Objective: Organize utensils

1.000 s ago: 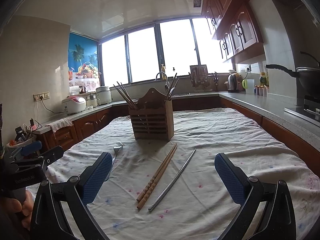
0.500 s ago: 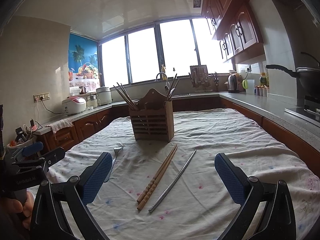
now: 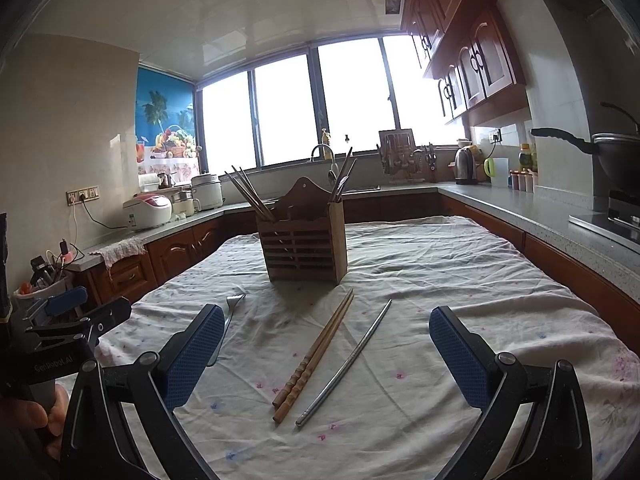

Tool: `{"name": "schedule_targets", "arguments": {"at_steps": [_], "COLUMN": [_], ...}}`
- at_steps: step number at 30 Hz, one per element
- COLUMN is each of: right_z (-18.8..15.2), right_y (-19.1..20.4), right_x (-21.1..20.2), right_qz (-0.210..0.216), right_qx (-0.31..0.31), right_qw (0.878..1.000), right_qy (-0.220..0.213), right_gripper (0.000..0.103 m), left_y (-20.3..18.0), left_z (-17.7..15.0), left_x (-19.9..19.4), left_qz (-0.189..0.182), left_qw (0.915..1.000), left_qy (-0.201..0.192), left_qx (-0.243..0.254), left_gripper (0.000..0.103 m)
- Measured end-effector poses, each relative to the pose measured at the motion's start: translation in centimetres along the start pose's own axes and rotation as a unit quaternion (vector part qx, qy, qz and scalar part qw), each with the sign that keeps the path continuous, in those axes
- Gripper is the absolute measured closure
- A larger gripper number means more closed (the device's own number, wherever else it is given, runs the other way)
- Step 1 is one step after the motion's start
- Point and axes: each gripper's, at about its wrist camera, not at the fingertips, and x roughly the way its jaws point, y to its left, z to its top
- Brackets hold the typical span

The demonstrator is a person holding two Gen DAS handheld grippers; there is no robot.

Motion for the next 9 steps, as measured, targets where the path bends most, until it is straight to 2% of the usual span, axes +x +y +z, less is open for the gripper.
{"name": "schedule_targets", "arguments": {"at_steps": [9], "right_z": [0.12], "right_y": [-0.07], "right_x": [0.16], "right_qz": [-0.001], "right_qx": [0.002], "right_qw": [1.000], "right_qy": [0.003], "right_gripper": [0.000], "left_y": [-0.12], "left_z": [0.06], "left_x": [0.22], "left_qz": [-0.001], "left_qw": [1.0000], "left_qy": [0.000], "left_qx": [-0.002], "left_gripper": [0.001]}}
